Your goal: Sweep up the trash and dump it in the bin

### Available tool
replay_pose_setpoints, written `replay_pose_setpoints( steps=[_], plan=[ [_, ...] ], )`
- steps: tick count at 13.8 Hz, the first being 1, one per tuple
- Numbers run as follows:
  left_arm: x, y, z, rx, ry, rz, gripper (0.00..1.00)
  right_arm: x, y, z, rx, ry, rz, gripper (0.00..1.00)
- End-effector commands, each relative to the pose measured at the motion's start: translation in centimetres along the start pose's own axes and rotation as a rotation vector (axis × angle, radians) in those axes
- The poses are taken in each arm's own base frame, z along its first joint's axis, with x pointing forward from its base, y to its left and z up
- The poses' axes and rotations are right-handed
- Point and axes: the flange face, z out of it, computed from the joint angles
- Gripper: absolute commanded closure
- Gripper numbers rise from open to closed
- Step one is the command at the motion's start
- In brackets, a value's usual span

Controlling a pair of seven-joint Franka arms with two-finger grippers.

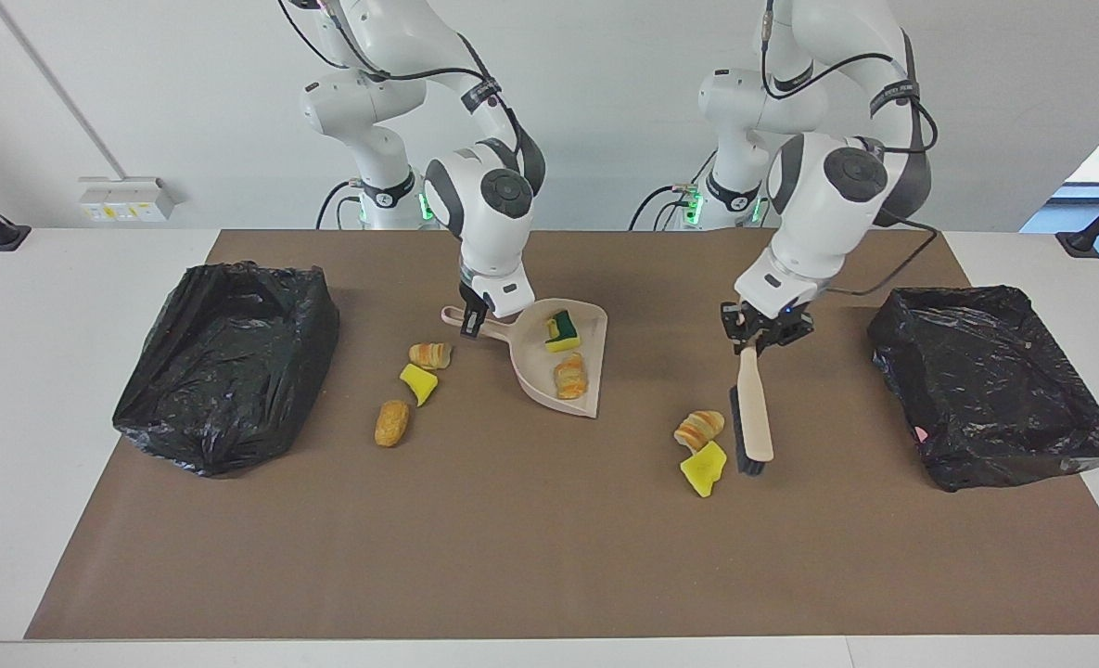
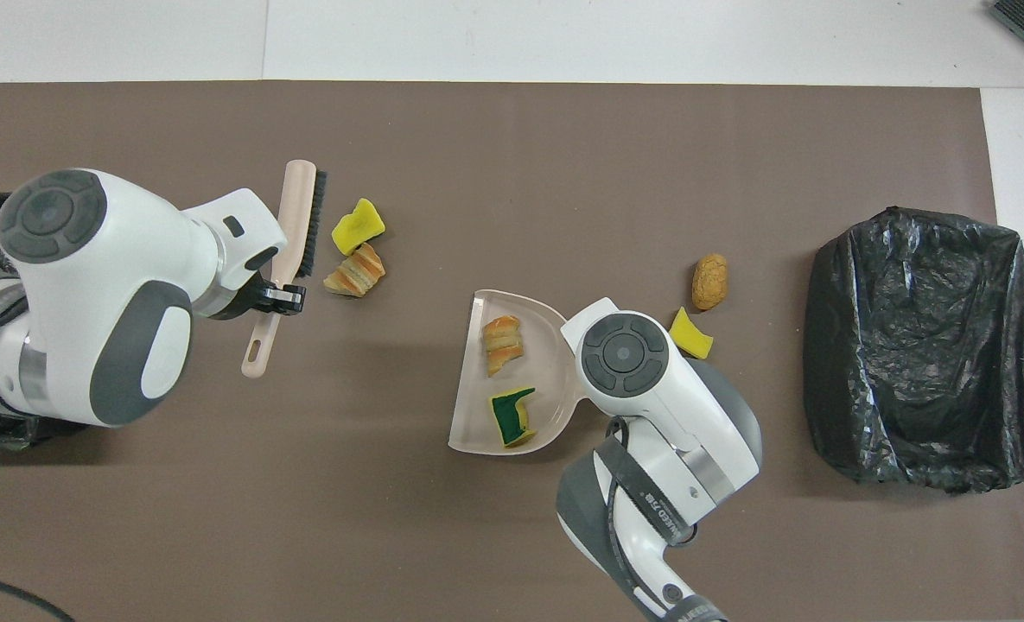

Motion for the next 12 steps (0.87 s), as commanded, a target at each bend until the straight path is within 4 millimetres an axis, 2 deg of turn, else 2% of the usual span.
replay_pose_setpoints(
  steps=[1, 3, 4, 6, 8, 10, 12],
  plan=[
    [2.9, -3.7, 1.8, 0.063, -0.03, 0.117, 1.0, -0.8, -1.0, -0.1, 0.006, -0.024, 0.092, 1.0],
    [3.5, -5.3, 3.6, 0.121, -0.057, 0.22, 1.0, -0.5, -1.2, -0.2, 0.004, -0.023, 0.083, 1.0],
    [3.3, -5.7, 3.8, 0.117, -0.071, 0.28, 1.0, -0.5, -1.2, -0.2, 0.002, -0.023, 0.079, 1.0],
    [2.7, -5.8, 4.4, 0.105, -0.095, 0.355, 1.0, -0.6, -1.1, -0.2, 0.001, -0.022, 0.079, 1.0],
    [2.0, -3.4, 6.2, 0.088, -0.121, 0.39, 1.0, -0.6, -1.1, -0.2, 0.001, -0.022, 0.079, 1.0],
    [0.9, -1.4, 6.7, 0.08, -0.149, 0.419, 1.0, -0.6, -1.1, -0.2, 0.001, -0.022, 0.079, 1.0],
    [-1.4, 1.2, 7.5, 0.075, -0.177, 0.46, 1.0, -0.6, -1.1, -0.2, 0.001, -0.022, 0.079, 1.0]
  ],
)
